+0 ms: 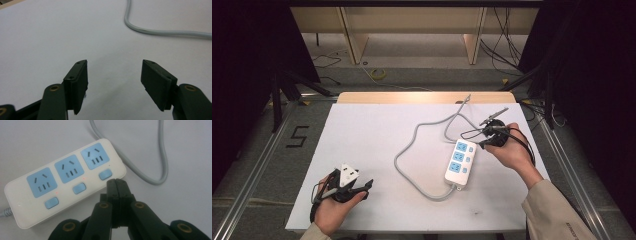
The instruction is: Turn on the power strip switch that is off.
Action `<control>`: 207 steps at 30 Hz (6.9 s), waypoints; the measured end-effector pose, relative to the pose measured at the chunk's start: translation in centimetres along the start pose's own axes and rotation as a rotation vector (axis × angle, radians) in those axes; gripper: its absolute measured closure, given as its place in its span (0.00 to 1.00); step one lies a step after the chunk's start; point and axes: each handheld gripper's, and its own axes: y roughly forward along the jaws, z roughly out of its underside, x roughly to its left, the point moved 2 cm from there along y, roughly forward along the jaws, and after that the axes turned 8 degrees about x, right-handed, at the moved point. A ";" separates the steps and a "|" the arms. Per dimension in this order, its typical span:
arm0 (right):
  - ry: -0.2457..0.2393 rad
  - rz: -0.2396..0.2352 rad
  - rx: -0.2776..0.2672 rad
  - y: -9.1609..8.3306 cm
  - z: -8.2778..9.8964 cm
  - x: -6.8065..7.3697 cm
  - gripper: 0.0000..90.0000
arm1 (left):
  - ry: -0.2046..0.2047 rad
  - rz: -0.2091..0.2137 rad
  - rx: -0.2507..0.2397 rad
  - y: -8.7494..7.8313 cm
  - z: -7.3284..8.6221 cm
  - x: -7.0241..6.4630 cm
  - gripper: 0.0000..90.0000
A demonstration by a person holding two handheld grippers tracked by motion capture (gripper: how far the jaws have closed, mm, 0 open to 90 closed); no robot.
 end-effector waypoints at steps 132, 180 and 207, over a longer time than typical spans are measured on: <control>-0.036 -0.023 0.201 4.9 -4.1 0.8 1.00 | 0.007 0.002 -0.003 0.0 -0.1 -0.1 0.42; -0.028 0.014 0.225 5.2 -4.3 1.2 1.00 | 0.015 0.002 0.000 0.0 -0.1 -0.1 0.43; -0.013 -0.017 0.190 5.1 -3.9 0.9 1.00 | 0.009 0.003 -0.002 0.0 -0.1 -0.1 0.43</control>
